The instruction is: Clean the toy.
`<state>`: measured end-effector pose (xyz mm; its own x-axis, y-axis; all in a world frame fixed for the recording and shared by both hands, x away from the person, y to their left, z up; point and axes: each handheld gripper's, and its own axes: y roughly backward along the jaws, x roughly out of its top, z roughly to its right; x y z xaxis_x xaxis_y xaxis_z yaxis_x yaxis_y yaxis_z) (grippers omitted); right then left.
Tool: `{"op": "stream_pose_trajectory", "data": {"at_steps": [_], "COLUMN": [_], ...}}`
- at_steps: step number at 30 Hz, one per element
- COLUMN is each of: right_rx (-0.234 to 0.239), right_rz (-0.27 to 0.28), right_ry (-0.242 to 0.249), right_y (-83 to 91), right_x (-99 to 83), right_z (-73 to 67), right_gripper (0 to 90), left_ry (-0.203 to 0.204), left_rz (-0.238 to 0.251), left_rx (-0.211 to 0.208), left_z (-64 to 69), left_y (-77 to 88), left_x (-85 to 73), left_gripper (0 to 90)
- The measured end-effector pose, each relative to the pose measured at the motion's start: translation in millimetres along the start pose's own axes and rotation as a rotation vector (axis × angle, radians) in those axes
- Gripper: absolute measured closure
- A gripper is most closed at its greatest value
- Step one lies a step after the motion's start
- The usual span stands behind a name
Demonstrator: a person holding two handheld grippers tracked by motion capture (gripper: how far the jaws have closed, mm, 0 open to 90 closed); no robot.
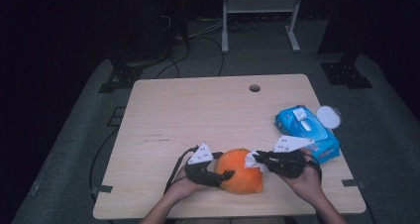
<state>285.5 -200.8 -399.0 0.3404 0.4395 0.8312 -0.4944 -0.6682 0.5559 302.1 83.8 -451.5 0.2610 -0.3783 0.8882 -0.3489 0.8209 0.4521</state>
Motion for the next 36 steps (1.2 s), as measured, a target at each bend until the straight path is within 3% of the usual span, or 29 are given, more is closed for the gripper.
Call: {"op": "stream_pose_trajectory", "data": {"at_steps": [2,5,9,12,15,18,21,23,26,28,31,36], "right_rx": [0.004,0.000,0.037,0.036,0.059,0.024,0.031,0.050,0.085,0.076,0.076,0.039], "right_rz": [-0.003,0.002,0.015,0.008,0.015,0.001,0.005,0.018,0.024,0.013,0.018,0.011], "right_ry": [-0.042,-0.048,-0.015,0.027,-0.015,-0.016,-0.042,-0.047,-0.003,0.026,0.004,-0.056], "right_y": [0.9,1.5,-6.4,-12.0,-8.2,-5.3,-2.4,-4.9,-14.7,-18.3,-14.6,-2.8], "right_x": [-6.1,-4.9,4.8,8.1,4.9,-1.8,-4.0,0.6,10.6,13.5,11.1,-4.4], "right_z": [8.9,8.7,-6.5,-13.7,-3.9,3.6,6.1,1.6,-13.3,-18.9,-14.1,8.2], "right_gripper": [81.5,81.5,81.2,81.1,81.4,81.4,81.5,81.4,81.2,80.9,81.2,81.4], "left_ry": [0.004,-0.001,0.002,0.004,0.001,-0.008,-0.038,-0.055,-0.080,-0.072,-0.060,-0.059], "left_rz": [0.002,0.000,0.002,0.002,0.003,0.004,-0.008,-0.007,-0.012,-0.011,-0.008,-0.008], "left_rx": [0.003,0.008,0.010,0.008,0.002,0.006,0.026,0.034,0.043,0.036,0.030,0.026], "left_z": [0.2,0.6,1.9,0.9,0.6,2.4,7.7,10.8,14.2,12.7,10.9,10.2], "left_y": [-0.7,-1.9,-2.4,-1.2,-1.1,-2.6,-4.5,-5.8,-5.1,-3.8,-3.5,-3.8], "left_x": [-0.2,-0.2,-0.8,-1.5,-1.2,0.9,3.5,4.2,4.4,3.5,3.3,3.8], "left_gripper": [25.1,25.1,25.1,25.0,25.0,25.0,24.9,24.9,24.9,24.8,24.6,24.6]}}
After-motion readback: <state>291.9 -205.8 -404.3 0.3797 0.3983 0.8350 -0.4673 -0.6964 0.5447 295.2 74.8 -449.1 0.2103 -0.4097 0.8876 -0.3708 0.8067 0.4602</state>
